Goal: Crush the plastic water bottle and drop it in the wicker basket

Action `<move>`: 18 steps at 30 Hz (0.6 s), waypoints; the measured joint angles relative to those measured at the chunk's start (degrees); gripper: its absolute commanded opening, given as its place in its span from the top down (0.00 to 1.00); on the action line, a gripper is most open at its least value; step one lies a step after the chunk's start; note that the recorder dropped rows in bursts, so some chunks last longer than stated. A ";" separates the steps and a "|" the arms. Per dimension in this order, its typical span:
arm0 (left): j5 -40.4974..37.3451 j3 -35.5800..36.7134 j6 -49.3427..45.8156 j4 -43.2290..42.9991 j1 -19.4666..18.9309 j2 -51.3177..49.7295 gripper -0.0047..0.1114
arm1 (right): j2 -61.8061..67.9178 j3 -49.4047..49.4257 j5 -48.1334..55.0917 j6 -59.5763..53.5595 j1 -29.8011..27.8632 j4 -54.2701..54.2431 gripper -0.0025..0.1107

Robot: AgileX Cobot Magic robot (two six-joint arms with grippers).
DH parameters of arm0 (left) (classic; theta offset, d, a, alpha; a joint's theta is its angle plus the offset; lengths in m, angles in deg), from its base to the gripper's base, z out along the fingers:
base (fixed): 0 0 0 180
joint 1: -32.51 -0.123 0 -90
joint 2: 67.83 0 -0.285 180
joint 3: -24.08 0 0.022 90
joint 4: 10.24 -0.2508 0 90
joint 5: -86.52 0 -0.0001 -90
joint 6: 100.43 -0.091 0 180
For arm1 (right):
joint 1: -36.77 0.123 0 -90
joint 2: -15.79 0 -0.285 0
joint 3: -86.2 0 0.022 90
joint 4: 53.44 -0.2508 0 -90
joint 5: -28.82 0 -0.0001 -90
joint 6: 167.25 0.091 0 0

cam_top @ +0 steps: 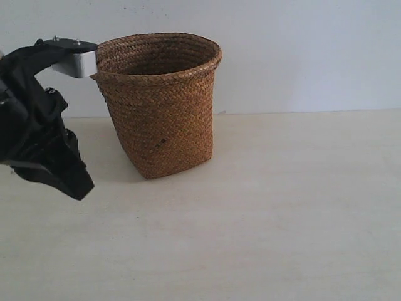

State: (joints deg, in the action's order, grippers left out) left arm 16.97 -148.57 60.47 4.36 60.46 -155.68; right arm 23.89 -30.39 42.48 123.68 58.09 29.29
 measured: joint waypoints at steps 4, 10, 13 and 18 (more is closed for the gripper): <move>5.10 6.40 -0.31 8.26 0.00 6.40 0.91 | 0.00 0.00 0.00 0.00 0.00 0.00 0.98; 14.63 19.79 -4.62 18.86 0.00 18.16 0.91 | 0.00 0.00 0.00 0.00 0.00 0.00 0.98; 21.73 27.56 -7.88 24.81 0.00 23.71 0.91 | 0.00 0.00 0.00 0.00 0.00 0.00 0.98; 31.23 39.26 -18.58 38.27 0.00 31.06 0.91 | 0.00 0.00 0.00 0.00 0.00 0.00 0.98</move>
State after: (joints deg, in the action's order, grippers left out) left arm 48.20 -109.31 41.89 42.63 60.46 -124.62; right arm 23.89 -30.39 42.48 123.68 58.09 29.29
